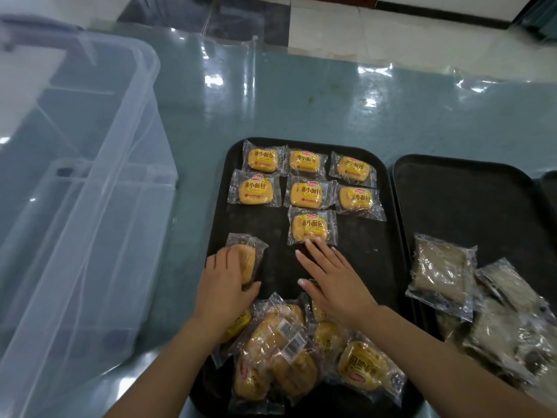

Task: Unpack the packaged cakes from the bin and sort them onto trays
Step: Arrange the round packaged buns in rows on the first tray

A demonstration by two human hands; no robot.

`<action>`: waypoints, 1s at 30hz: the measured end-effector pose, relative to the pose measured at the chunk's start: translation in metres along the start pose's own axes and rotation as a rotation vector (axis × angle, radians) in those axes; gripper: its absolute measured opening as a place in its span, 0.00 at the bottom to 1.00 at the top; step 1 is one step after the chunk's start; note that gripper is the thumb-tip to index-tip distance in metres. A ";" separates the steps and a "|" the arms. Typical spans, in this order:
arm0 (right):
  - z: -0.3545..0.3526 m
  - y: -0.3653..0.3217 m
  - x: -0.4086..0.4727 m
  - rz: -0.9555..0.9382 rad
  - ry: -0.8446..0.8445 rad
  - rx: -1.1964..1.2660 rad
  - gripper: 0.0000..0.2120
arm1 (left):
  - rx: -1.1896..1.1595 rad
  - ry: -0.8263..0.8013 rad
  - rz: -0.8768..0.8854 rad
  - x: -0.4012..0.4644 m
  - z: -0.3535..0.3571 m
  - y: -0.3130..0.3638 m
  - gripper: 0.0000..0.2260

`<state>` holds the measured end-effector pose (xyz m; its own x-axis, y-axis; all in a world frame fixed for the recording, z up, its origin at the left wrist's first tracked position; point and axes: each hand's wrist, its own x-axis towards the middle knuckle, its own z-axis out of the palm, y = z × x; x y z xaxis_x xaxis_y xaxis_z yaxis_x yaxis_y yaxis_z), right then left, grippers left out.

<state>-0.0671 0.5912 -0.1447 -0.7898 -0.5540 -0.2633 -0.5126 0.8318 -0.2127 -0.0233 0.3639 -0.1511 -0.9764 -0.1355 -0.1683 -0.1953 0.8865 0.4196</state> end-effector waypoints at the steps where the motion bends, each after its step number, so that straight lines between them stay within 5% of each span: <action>1: -0.001 -0.001 -0.002 -0.002 -0.005 0.004 0.30 | -0.057 0.002 -0.004 0.000 -0.002 0.000 0.29; 6: -0.008 -0.005 -0.004 -0.024 0.027 0.024 0.31 | -0.375 -0.108 0.014 0.005 -0.020 0.008 0.21; 13: -0.004 -0.023 -0.006 -0.077 -0.002 0.101 0.32 | -0.853 -0.425 -0.294 0.022 -0.026 0.020 0.12; 21: 0.010 -0.030 -0.005 -0.059 -0.168 0.109 0.37 | -0.412 -0.050 -0.112 0.032 -0.007 0.002 0.15; 26: 0.009 -0.031 -0.003 -0.045 -0.184 0.119 0.30 | -0.107 -0.029 0.209 0.024 -0.002 -0.001 0.16; 30: 0.001 -0.035 0.001 -0.038 -0.169 0.096 0.35 | -0.042 -0.073 0.220 0.025 0.002 -0.006 0.18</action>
<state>-0.0500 0.5617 -0.1389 -0.6981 -0.5897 -0.4061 -0.5003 0.8075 -0.3125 -0.0460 0.3557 -0.1593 -0.9869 0.0929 -0.1318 0.0168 0.8719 0.4895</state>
